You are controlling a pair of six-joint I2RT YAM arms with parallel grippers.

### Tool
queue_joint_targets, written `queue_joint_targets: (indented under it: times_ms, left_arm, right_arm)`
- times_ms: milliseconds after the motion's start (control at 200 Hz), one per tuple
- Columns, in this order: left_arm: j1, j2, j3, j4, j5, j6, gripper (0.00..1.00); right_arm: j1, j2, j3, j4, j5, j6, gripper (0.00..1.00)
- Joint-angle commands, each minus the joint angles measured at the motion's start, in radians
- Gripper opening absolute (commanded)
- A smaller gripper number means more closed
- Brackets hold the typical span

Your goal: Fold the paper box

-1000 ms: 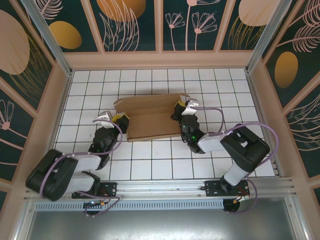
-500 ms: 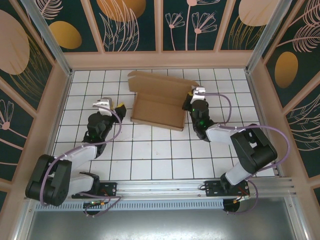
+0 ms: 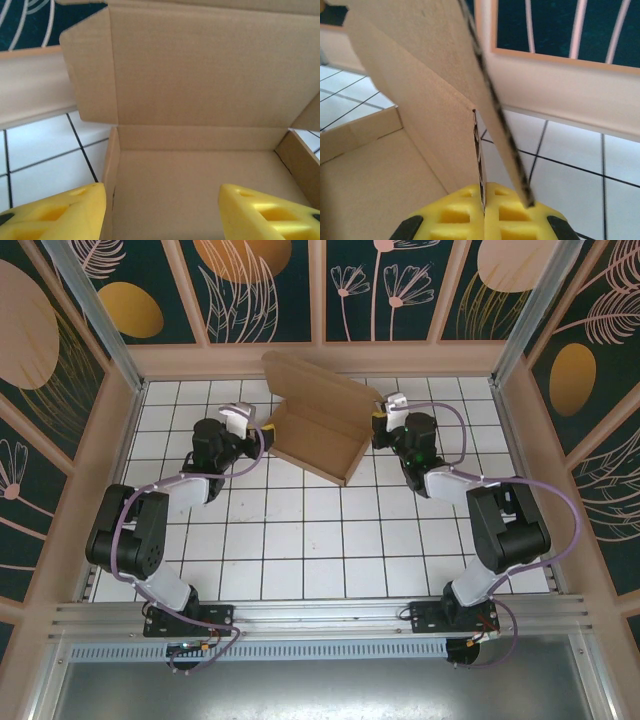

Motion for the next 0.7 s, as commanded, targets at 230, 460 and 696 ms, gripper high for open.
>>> queue_joint_targets:
  times_ms: [230, 460, 696]
  left_arm:
    - [0.041, 0.241, 0.352, -0.337, 0.007, -0.044, 0.57]
    - [0.041, 0.357, 0.471, -0.518, 0.033, -0.134, 0.52]
    - [0.039, 0.412, 0.491, -0.602, 0.007, -0.225, 0.52]
  right_arm:
    - [-0.005, 0.046, 0.062, -0.084, -0.130, -0.044, 0.00]
    - [-0.029, 0.048, 0.087, -0.115, -0.208, -0.037, 0.00]
    - [-0.031, 0.062, 0.126, -0.178, -0.272, -0.031, 0.00]
